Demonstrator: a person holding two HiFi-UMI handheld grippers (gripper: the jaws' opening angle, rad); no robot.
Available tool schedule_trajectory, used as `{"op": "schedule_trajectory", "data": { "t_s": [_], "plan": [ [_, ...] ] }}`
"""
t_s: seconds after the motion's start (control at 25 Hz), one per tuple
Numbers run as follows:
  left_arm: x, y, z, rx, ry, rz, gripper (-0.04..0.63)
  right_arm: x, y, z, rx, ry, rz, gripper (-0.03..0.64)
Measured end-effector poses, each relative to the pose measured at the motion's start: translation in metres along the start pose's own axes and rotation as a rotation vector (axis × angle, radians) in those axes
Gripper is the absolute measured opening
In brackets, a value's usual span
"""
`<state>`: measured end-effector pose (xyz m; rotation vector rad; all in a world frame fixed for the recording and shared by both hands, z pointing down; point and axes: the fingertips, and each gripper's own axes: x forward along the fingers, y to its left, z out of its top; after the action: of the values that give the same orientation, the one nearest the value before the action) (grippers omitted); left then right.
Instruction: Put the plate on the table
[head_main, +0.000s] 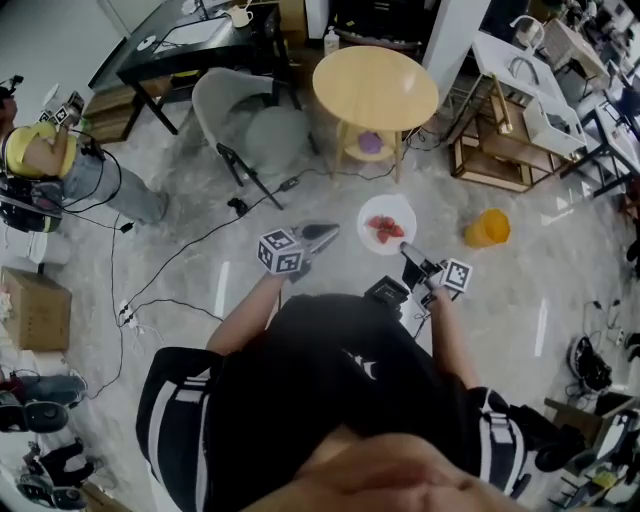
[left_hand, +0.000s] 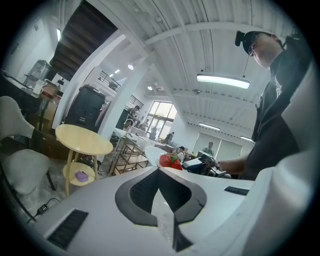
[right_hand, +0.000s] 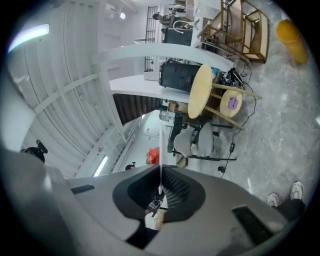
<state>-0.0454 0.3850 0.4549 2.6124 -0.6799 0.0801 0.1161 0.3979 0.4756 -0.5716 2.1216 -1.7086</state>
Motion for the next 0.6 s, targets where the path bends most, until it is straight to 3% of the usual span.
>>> {"op": "schedule_trajectory", "data": {
  "t_s": [0.6],
  "plan": [
    [0.031,-0.012,-0.003,-0.014,0.008,0.013,0.0,-0.035,-0.012,0.011,-0.018,-0.017,-0.041,0.011]
  ]
}}
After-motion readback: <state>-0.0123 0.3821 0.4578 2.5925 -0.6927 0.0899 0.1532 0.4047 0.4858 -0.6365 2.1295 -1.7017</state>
